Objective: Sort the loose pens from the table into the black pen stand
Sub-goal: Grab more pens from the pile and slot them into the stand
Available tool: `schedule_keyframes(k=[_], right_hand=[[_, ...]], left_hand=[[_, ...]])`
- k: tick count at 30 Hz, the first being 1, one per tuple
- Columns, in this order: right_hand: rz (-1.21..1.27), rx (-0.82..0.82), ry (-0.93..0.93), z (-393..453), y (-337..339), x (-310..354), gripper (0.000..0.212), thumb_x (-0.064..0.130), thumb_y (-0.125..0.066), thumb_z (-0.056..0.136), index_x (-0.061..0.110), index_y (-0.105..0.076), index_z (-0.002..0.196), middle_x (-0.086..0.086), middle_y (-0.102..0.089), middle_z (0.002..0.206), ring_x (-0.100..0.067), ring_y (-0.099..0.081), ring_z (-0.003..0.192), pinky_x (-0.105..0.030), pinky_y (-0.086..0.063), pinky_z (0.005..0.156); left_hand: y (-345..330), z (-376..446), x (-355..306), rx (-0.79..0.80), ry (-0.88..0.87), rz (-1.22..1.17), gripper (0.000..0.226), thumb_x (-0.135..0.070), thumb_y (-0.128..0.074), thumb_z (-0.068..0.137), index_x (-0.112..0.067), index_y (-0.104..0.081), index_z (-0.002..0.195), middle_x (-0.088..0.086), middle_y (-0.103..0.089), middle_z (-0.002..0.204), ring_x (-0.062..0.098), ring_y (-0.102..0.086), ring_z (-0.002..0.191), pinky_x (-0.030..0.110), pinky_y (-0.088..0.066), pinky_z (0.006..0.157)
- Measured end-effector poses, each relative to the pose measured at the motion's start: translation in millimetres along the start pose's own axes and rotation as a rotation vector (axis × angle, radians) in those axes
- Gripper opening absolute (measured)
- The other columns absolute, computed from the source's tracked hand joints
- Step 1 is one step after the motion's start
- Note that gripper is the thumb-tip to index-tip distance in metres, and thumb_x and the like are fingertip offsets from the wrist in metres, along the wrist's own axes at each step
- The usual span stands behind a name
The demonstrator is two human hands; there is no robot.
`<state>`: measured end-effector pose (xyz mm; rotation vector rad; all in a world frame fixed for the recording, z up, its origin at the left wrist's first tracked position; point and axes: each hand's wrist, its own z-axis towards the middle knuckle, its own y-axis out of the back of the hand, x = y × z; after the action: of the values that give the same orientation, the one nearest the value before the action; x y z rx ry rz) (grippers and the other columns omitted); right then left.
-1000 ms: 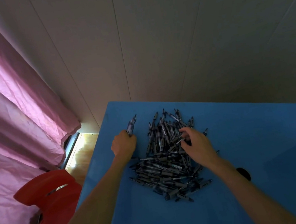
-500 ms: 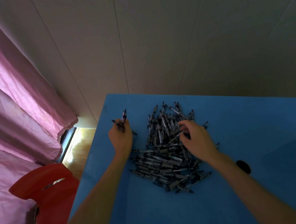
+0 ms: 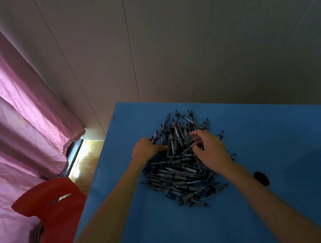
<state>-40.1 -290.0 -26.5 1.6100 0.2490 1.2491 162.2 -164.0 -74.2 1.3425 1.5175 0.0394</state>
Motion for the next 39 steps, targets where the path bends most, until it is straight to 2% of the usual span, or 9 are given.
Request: schedule_keyframes(k=[4, 8, 14, 18, 22, 26, 31, 36, 39], right_hand=[[-0.032, 0.012, 0.000, -3.5, 1.0, -2.7, 0.035, 0.017, -0.056, 0.098, 0.017, -0.057, 0.133, 0.001, -0.063, 0.120, -0.012, -0.060, 0.105, -0.035, -0.053, 0.094], [-0.028, 0.005, -0.001, -2.7, 0.3, -2.7, 0.034, 0.016, -0.057, 0.098, 0.016, -0.058, 0.132, 0.001, -0.064, 0.119, -0.011, -0.060, 0.104, -0.035, -0.053, 0.094], [-0.027, 0.005, -0.001, 1.4, -0.9, -1.1, 0.034, 0.018, -0.058, 0.098, 0.018, -0.057, 0.132, 0.002, -0.063, 0.119, -0.012, -0.061, 0.101, -0.039, -0.054, 0.092], [-0.020, -0.005, -0.001, 5.5, 0.4, -0.4, 0.035, 0.017, -0.059, 0.097, 0.019, -0.057, 0.132, 0.003, -0.063, 0.118, -0.011, -0.060, 0.102, -0.037, -0.054, 0.093], [-0.015, -0.010, -0.004, 7.3, 0.2, -0.5, 0.035, 0.017, -0.059, 0.097, 0.019, -0.058, 0.131, 0.003, -0.064, 0.117, -0.010, -0.060, 0.103, -0.035, -0.054, 0.093], [-0.019, -0.009, 0.007, 5.7, 1.2, -3.6, 0.035, 0.016, -0.059, 0.096, 0.018, -0.058, 0.131, 0.002, -0.064, 0.115, -0.011, -0.060, 0.103, -0.036, -0.053, 0.094], [-0.040, -0.026, -0.001, 7.2, 6.7, -6.2, 0.034, 0.016, -0.060, 0.097, 0.017, -0.059, 0.130, 0.002, -0.064, 0.115, -0.010, -0.060, 0.101, -0.033, -0.053, 0.093], [-0.040, -0.033, 0.001, 10.2, 11.0, -5.1, 0.034, 0.015, -0.059, 0.097, 0.017, -0.059, 0.131, 0.003, -0.063, 0.114, -0.008, -0.058, 0.098, -0.027, -0.052, 0.089], [-0.033, -0.031, -0.003, 10.7, 10.2, -4.4, 0.034, 0.014, -0.059, 0.097, 0.016, -0.058, 0.131, 0.002, -0.063, 0.115, -0.010, -0.059, 0.098, -0.030, -0.053, 0.090]], left_hand=[[6.5, -3.0, -1.8, 0.027, -0.006, -0.003, 0.057, -0.039, -0.079, 0.081, -0.017, -0.032, 0.059, 0.001, -0.027, 0.055, 0.018, -0.028, 0.049, 0.030, -0.026, 0.053], [15.6, -6.4, 5.9, 0.003, -0.046, 0.020, 0.049, -0.046, -0.064, 0.088, -0.017, -0.032, 0.064, 0.001, -0.026, 0.057, 0.018, -0.024, 0.051, 0.033, -0.024, 0.060], [29.0, -10.3, 11.8, -0.044, -0.071, -0.065, 0.055, -0.055, -0.064, 0.092, -0.014, -0.038, 0.064, 0.002, -0.033, 0.054, 0.019, -0.032, 0.051, 0.034, -0.030, 0.055], [34.2, -8.4, 13.6, -0.010, -0.121, -0.304, 0.033, -0.035, -0.055, 0.102, -0.007, -0.066, 0.089, 0.009, -0.064, 0.074, 0.020, -0.052, 0.057, 0.036, -0.047, 0.061], [28.7, 9.2, 5.3, -0.146, -0.149, -0.243, 0.012, -0.023, -0.049, 0.105, -0.014, -0.057, 0.107, 0.010, -0.052, 0.077, 0.021, -0.040, 0.061, 0.037, -0.038, 0.059], [18.5, 25.7, -17.6, -0.257, -0.138, -0.134, 0.022, -0.037, -0.069, 0.093, -0.017, -0.062, 0.097, 0.004, -0.051, 0.070, 0.020, -0.044, 0.058, 0.038, -0.040, 0.054], [2.4, 48.0, -39.2, -0.103, -0.058, -0.023, 0.038, -0.045, -0.077, 0.085, -0.009, -0.065, 0.087, 0.005, -0.045, 0.063, 0.019, -0.041, 0.053, 0.034, -0.038, 0.051], [5.8, 49.1, -38.4, -0.113, -0.013, -0.010, 0.055, -0.042, -0.080, 0.082, -0.016, -0.035, 0.063, 0.002, -0.032, 0.056, 0.016, -0.032, 0.047, 0.027, -0.028, 0.047], [12.8, 47.9, -27.5, -0.152, -0.012, -0.039, 0.044, -0.043, -0.081, 0.080, -0.012, -0.053, 0.067, 0.003, -0.039, 0.056, 0.017, -0.035, 0.048, 0.028, -0.031, 0.048]])
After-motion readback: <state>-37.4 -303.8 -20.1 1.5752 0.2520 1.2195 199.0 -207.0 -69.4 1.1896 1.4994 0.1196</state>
